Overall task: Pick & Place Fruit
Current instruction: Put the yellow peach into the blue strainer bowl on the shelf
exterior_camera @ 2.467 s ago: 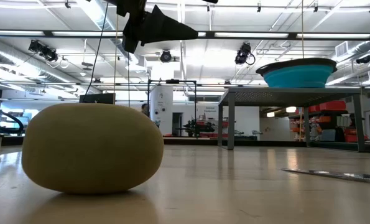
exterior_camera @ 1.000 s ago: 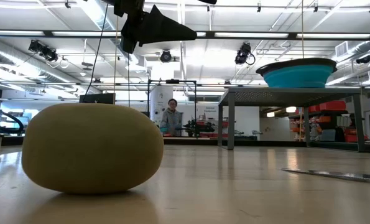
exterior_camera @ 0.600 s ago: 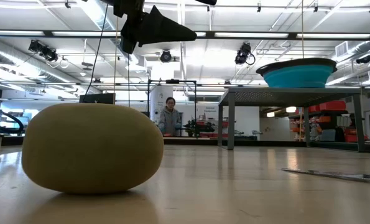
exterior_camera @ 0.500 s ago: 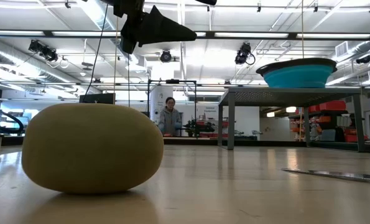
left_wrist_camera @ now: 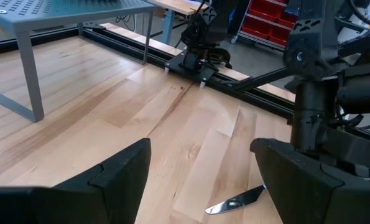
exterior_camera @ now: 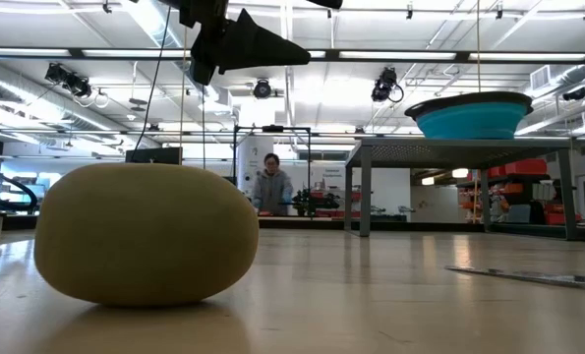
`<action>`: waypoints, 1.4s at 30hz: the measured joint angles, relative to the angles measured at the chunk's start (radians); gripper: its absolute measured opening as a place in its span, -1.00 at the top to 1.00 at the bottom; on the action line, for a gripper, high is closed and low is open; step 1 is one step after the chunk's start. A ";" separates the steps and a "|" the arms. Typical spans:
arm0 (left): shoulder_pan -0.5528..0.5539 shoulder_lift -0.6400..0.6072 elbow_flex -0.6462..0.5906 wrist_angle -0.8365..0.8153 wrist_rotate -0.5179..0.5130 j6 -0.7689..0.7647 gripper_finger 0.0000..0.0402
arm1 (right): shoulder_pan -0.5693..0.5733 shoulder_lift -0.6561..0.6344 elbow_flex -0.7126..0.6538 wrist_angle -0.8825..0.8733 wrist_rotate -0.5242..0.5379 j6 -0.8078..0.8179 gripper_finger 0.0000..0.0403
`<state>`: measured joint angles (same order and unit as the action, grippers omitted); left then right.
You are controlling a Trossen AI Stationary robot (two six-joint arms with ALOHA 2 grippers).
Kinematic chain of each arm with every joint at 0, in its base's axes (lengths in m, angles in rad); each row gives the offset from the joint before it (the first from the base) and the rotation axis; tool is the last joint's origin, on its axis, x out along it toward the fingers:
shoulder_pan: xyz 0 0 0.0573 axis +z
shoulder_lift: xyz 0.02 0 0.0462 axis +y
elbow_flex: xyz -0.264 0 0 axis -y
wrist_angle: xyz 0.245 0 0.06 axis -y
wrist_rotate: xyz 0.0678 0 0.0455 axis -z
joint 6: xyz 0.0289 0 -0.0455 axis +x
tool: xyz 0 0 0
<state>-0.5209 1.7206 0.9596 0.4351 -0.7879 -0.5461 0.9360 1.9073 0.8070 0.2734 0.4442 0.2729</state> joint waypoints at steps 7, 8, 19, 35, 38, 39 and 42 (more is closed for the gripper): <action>-0.001 0.000 0.000 -0.005 0.002 0.000 -0.47 | 0.000 0.016 0.000 0.056 0.021 -0.017 -0.17; -0.001 0.000 0.000 -0.005 0.002 0.000 -0.47 | 0.000 0.016 0.000 0.056 0.021 -0.019 -0.16; -0.002 0.000 0.000 -0.004 0.003 0.000 -0.47 | 0.002 0.015 0.002 0.038 0.012 -0.004 0.19; -0.005 0.000 0.000 -0.007 0.006 0.002 -0.47 | -0.005 -0.297 -0.002 -0.207 0.481 -0.035 0.30; -0.005 0.000 0.000 -0.011 0.006 0.002 -0.47 | -0.030 -0.413 -0.002 -0.335 0.668 -0.019 0.30; -0.005 0.000 0.000 -0.012 0.006 0.003 -0.47 | -0.047 -0.454 -0.002 -0.376 0.699 -0.018 0.30; -0.004 0.000 0.000 -0.014 0.007 0.003 -0.47 | -0.125 -0.580 -0.002 -0.473 0.733 0.007 0.30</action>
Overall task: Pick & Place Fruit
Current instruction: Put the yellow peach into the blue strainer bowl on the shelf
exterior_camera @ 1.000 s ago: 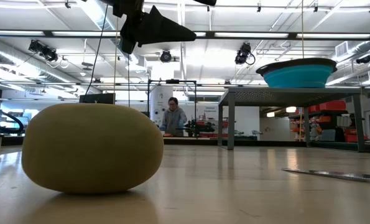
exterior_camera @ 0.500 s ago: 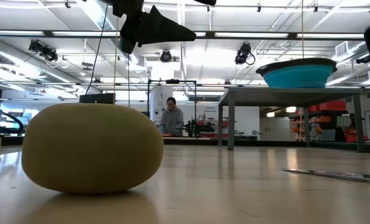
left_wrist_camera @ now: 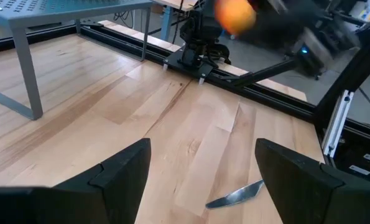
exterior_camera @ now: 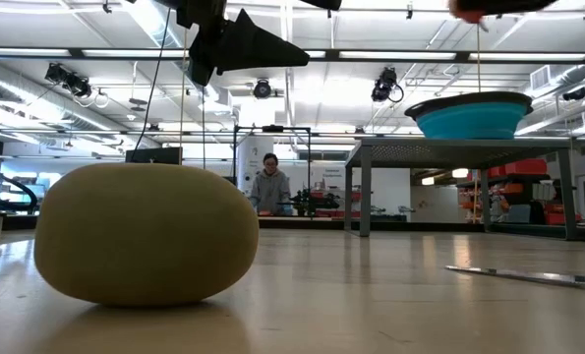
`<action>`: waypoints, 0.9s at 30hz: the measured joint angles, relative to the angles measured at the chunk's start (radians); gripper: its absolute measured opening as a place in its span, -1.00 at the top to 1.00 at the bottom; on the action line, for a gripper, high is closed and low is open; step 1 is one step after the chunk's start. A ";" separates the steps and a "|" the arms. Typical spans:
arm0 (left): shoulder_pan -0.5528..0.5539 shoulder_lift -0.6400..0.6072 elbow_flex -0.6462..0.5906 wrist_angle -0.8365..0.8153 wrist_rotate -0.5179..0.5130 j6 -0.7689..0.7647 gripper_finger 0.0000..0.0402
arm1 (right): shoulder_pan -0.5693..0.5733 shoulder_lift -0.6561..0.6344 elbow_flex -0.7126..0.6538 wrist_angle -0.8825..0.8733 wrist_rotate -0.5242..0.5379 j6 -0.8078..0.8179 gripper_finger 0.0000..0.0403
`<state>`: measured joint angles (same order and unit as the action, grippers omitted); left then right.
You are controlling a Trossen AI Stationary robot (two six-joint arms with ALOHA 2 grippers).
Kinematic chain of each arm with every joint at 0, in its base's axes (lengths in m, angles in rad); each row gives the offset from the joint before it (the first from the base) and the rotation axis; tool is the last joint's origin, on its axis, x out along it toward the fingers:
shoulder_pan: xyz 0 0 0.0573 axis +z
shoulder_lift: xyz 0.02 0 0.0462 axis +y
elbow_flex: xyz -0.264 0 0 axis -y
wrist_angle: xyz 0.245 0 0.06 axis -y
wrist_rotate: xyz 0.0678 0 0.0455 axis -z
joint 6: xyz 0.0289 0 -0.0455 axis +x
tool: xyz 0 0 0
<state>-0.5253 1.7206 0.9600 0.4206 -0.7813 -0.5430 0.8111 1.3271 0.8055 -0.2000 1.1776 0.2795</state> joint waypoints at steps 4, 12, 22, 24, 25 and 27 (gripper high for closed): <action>0.001 0.000 0.000 0.000 0.007 0.003 -0.47 | -0.164 -0.158 0.000 -0.088 -0.087 -0.025 0.30; -0.011 0.000 0.000 -0.022 0.018 0.024 -0.47 | -0.541 -0.445 0.001 -0.203 -0.298 -0.167 0.30; -0.026 0.000 0.000 -0.041 0.016 0.024 -0.47 | -0.865 -0.655 0.001 -0.293 -0.323 -0.220 0.30; -0.026 0.000 0.000 -0.041 0.016 0.024 -0.47 | -0.917 -0.660 0.001 -0.323 -0.332 -0.216 0.30; -0.026 0.000 0.000 -0.040 0.016 0.024 -0.47 | -0.941 -0.659 0.001 -0.339 -0.352 -0.214 0.30; -0.026 0.000 0.000 -0.041 0.016 0.022 -0.47 | -0.983 -0.654 0.001 -0.374 -0.391 -0.210 0.30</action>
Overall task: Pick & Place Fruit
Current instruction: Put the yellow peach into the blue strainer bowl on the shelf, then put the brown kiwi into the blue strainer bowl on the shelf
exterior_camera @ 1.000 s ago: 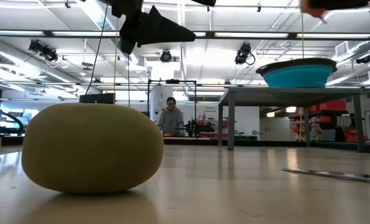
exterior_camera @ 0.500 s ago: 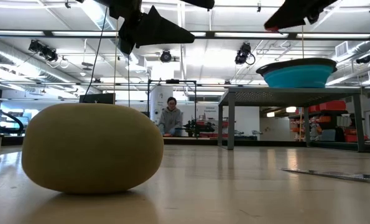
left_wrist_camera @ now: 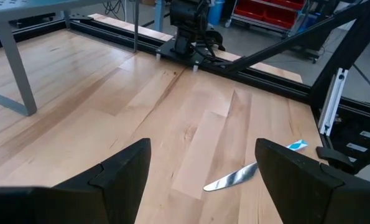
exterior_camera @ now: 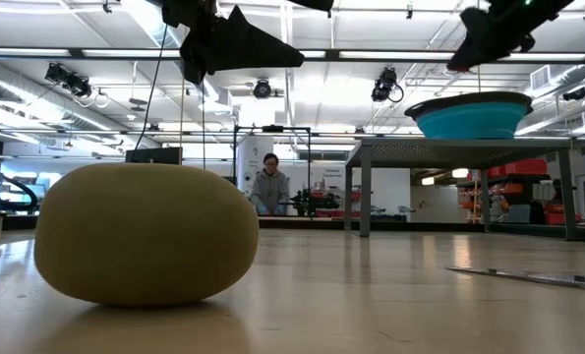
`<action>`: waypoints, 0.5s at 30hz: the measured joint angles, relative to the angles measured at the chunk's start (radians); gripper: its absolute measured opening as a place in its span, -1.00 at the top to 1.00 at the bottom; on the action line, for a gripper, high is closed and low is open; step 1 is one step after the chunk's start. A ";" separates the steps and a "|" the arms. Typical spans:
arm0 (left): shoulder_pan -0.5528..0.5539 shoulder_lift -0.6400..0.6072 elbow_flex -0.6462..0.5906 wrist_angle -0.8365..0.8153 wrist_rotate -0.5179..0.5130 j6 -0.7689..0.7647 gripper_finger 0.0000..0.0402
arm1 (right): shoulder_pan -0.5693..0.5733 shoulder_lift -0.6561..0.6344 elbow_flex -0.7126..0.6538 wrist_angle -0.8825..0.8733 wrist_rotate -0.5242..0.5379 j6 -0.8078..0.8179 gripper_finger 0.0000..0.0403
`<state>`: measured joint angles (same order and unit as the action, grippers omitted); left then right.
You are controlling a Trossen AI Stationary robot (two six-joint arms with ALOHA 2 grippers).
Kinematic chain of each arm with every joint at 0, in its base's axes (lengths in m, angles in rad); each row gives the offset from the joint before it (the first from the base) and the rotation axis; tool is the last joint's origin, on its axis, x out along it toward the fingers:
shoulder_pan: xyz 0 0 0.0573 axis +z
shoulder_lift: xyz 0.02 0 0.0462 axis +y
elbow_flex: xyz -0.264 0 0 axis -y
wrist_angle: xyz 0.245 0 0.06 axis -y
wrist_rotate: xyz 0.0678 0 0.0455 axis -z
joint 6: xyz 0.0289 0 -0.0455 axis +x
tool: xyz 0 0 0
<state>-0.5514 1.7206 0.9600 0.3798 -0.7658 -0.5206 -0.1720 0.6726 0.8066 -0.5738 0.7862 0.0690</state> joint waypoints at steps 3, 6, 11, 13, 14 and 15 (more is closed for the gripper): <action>0.000 0.000 0.000 0.000 0.000 -0.005 -0.47 | -0.043 0.000 0.000 -0.043 -0.009 -0.001 0.28; -0.003 0.000 0.000 0.000 0.000 -0.006 -0.47 | -0.079 -0.003 0.000 -0.055 -0.005 -0.029 0.20; -0.003 0.000 0.000 -0.001 0.001 -0.006 -0.47 | -0.116 -0.002 0.000 -0.042 -0.005 -0.033 -0.03; -0.003 0.000 0.000 -0.001 0.005 -0.007 -0.47 | -0.123 -0.002 0.000 -0.044 -0.007 -0.033 -0.12; -0.003 0.000 0.000 -0.001 0.013 -0.007 -0.47 | -0.125 -0.002 0.000 -0.044 -0.011 -0.033 -0.15; -0.003 0.000 0.000 -0.001 0.024 -0.007 -0.47 | -0.124 -0.002 0.000 -0.044 -0.014 -0.033 -0.18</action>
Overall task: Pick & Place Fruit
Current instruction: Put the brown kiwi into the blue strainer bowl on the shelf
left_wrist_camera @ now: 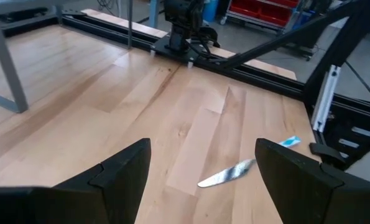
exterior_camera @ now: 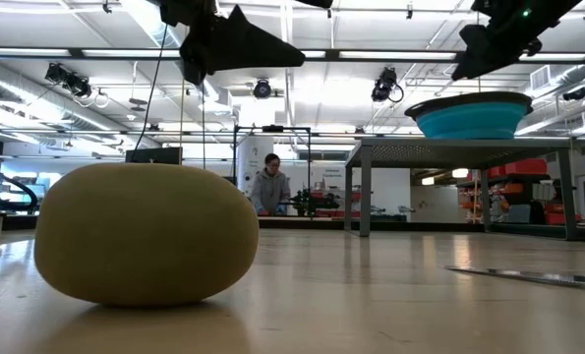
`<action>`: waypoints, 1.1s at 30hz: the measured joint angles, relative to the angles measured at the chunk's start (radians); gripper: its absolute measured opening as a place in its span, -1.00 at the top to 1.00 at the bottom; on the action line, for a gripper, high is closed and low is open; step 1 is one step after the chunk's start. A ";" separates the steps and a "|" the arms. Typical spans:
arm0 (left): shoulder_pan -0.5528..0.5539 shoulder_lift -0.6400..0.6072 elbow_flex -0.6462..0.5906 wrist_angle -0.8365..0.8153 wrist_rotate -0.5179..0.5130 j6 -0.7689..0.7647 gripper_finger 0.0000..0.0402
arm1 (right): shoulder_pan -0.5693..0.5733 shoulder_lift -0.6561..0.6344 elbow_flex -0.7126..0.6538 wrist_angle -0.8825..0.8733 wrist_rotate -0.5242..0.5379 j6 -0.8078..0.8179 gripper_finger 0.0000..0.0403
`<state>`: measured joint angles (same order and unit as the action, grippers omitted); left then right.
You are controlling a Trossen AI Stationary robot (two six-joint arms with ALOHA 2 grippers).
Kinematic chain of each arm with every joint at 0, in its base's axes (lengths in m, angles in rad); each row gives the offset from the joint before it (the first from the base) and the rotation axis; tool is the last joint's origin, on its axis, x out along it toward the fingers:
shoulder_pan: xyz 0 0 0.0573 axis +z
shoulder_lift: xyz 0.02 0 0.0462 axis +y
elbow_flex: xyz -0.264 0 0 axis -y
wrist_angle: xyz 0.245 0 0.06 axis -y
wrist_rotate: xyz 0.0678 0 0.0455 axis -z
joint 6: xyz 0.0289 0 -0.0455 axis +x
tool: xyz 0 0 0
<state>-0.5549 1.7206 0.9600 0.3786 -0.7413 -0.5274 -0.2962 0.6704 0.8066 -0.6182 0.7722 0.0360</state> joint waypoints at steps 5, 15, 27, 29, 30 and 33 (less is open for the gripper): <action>-0.001 0.000 0.000 -0.004 0.038 0.000 -0.47 | 0.015 -0.030 0.000 0.018 -0.221 0.057 -0.22; -0.001 0.000 0.000 -0.008 0.177 0.045 -0.47 | 0.234 0.005 -0.085 0.179 -1.065 0.008 -0.22; -0.032 0.000 0.239 -0.318 0.208 0.177 -0.47 | 0.655 0.173 -0.140 0.284 -0.695 0.034 -0.22; -0.044 0.000 0.294 -0.425 0.181 0.176 -0.47 | 0.721 0.220 -0.139 0.332 -0.646 0.029 -0.22; -0.050 0.000 0.313 -0.458 0.175 0.172 -0.47 | 0.751 0.247 -0.139 0.347 -0.624 0.026 -0.22; -0.065 0.000 0.340 -0.503 0.169 0.157 -0.47 | 0.820 0.325 -0.139 0.383 -0.567 0.027 -0.22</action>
<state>-0.6198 1.7206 1.2999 -0.1246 -0.5719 -0.3704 0.5241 0.9951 0.6673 -0.2348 0.2049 0.0629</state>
